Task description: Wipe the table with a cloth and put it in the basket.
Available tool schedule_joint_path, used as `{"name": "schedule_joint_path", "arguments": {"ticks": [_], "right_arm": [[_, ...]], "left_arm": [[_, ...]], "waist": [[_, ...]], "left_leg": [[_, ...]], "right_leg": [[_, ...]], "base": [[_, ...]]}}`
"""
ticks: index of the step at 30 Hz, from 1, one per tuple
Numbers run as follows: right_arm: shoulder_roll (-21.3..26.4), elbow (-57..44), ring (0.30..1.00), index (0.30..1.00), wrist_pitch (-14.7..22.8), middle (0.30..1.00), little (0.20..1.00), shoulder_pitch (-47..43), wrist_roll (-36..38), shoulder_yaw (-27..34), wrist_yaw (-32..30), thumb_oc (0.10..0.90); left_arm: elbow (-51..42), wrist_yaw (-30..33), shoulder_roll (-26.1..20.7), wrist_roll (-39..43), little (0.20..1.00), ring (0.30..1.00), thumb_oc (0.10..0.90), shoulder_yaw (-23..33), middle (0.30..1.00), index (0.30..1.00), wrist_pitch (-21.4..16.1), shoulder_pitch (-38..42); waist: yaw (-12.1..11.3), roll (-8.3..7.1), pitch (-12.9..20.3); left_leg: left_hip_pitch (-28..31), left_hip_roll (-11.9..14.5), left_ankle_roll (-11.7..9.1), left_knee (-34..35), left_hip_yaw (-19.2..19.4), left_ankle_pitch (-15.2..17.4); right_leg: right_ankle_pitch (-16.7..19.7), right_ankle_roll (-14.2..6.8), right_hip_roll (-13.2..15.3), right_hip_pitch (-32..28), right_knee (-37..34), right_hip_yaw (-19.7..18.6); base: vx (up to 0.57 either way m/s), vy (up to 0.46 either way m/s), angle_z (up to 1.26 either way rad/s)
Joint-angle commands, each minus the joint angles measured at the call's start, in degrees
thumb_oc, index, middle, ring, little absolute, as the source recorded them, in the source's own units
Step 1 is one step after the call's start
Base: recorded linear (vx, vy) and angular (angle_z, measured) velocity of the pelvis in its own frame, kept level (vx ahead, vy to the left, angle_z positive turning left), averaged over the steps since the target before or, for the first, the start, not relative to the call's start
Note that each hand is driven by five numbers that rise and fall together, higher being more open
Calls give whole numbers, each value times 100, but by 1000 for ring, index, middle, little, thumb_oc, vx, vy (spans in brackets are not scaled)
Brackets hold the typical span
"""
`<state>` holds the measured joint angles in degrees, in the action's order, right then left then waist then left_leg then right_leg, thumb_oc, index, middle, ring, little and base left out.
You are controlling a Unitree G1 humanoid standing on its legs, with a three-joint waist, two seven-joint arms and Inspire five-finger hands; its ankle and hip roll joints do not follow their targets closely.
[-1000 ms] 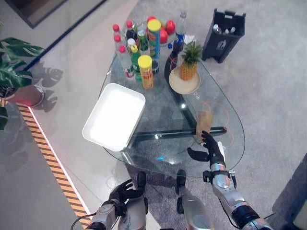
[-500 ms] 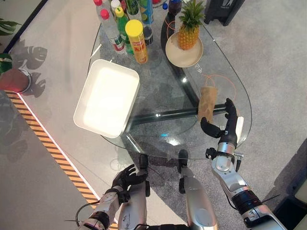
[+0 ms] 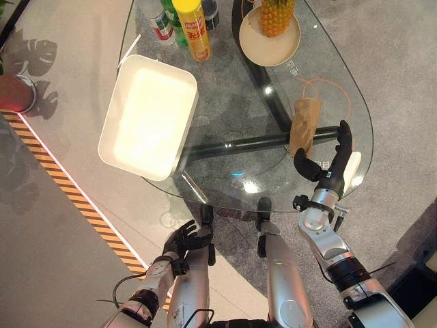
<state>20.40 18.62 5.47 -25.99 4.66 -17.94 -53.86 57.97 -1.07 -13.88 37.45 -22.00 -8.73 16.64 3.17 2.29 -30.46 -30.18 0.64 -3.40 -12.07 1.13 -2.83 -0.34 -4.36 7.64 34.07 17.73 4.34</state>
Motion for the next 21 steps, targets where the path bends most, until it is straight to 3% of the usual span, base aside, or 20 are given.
{"name": "schedule_joint_path", "arguments": {"ticks": [1, 7, 21], "right_arm": [[208, -852, 900, 900, 126, 900, 900, -64, 9, 156, -469, 800], [213, -681, 900, 900, 85, 900, 900, -391, 260, 93, -692, 800], [317, -312, 900, 900, 77, 900, 900, -677, 485, 188, -934, 800]], "left_arm": [[-141, 34, 289, 145, 900, 900, 800, -329, 900, 900, 75, -386], [-441, 284, 297, 423, 900, 900, 800, -412, 900, 900, 110, -235], [-663, 478, 243, 659, 900, 900, 800, -403, 900, 900, 158, -168]], "waist": [[67, -75, 67], [21, -42, 67], [-82, 51, 67]], "left_leg": [[-454, -349, 285, -740, 516, 468], [-999, -364, 298, -860, 527, 409], [-1615, -457, 283, -951, 345, 324]], "right_leg": [[227, 133, -341, 71, -225, 58], [353, 99, -356, 637, -138, 0], [452, 81, -382, 1273, -13, 2]], "base": [[31, 74, 1], [18, 30, 2], [0, 0, 0]]}}
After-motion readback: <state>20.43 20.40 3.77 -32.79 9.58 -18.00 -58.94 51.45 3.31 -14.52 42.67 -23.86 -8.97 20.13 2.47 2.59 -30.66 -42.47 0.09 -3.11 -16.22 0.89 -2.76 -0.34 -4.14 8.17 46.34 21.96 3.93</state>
